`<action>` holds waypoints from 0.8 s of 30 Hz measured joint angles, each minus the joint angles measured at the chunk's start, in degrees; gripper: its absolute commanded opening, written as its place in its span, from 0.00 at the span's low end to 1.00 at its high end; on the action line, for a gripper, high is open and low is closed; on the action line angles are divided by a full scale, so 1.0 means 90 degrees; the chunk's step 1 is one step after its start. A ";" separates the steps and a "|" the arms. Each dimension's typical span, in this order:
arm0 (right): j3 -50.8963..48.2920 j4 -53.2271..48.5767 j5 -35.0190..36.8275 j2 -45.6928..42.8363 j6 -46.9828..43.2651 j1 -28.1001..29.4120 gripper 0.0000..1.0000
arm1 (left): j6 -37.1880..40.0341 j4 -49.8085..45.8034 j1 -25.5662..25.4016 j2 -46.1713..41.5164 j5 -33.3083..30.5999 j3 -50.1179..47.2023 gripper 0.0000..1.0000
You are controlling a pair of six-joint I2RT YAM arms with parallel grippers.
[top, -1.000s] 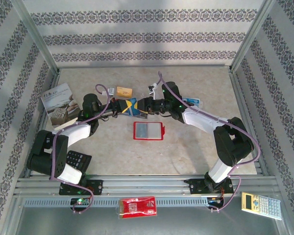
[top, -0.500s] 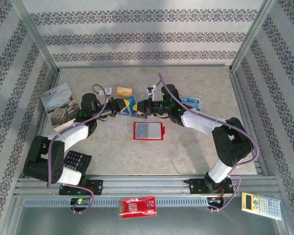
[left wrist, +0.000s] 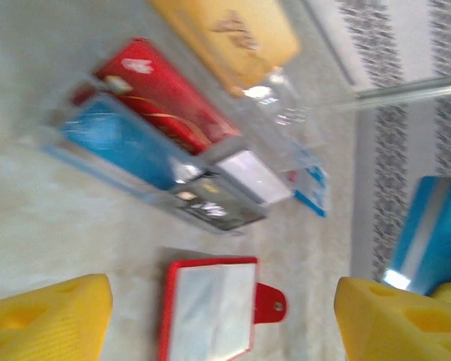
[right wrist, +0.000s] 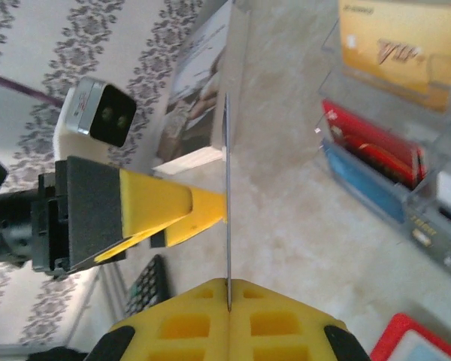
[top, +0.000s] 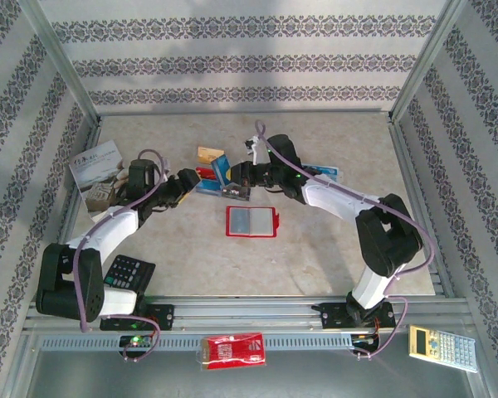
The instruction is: Take the credit cards out of the card holder
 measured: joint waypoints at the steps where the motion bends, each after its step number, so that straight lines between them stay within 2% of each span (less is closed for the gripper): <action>1: 0.0182 -0.0228 0.0158 0.0083 -0.0255 0.0022 0.00 | 0.0095 -0.0202 0.0075 -0.0010 -0.0100 0.0007 0.86; 7: 0.1095 -0.1239 0.0937 0.0556 -0.1744 0.0240 0.00 | 0.0597 -0.1139 0.0486 -0.0083 -0.0568 0.0049 1.00; 17: 0.2732 -0.2659 0.1671 0.1656 -0.4335 0.0678 0.00 | 0.1027 -0.1761 0.0838 -0.0333 -0.0758 0.0100 1.00; 24: 0.3640 -0.3407 0.2074 0.2378 -0.5566 0.0874 0.00 | 0.1090 -0.1855 0.0925 -0.0333 -0.0743 0.0102 1.00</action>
